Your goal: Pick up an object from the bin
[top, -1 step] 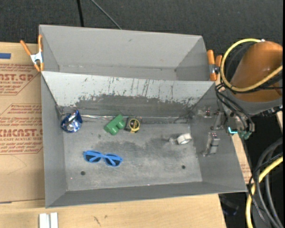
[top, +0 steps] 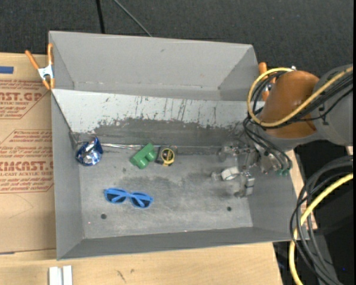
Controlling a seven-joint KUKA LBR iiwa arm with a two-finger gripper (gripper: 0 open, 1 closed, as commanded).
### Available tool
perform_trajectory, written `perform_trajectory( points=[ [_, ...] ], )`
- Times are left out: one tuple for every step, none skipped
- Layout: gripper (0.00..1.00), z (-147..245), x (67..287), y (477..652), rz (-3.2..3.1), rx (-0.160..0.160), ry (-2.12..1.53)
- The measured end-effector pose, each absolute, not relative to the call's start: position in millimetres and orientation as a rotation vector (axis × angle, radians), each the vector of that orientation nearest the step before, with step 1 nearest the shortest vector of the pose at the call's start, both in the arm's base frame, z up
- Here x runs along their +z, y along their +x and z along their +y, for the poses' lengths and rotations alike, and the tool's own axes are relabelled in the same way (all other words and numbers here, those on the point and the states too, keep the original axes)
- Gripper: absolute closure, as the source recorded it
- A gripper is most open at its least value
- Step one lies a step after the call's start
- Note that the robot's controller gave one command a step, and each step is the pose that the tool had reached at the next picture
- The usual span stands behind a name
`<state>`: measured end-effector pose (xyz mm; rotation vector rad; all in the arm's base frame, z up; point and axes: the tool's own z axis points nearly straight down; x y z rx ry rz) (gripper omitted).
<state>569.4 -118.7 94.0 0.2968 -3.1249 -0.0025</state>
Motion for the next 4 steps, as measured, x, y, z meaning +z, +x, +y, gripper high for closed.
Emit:
perform_trajectory(
  points=[
    [1.0, -119, 98, 570.3, -3.129, 0.0, 0.296],
    [1.0, -112, 167, 584.4, -3.135, 0.003, 0.325],
    [1.0, -100, 156, 578.9, -3.061, -0.001, 0.713],
    [1.0, -95, 251, 582.5, -3.079, 0.006, 0.681]
  ],
)
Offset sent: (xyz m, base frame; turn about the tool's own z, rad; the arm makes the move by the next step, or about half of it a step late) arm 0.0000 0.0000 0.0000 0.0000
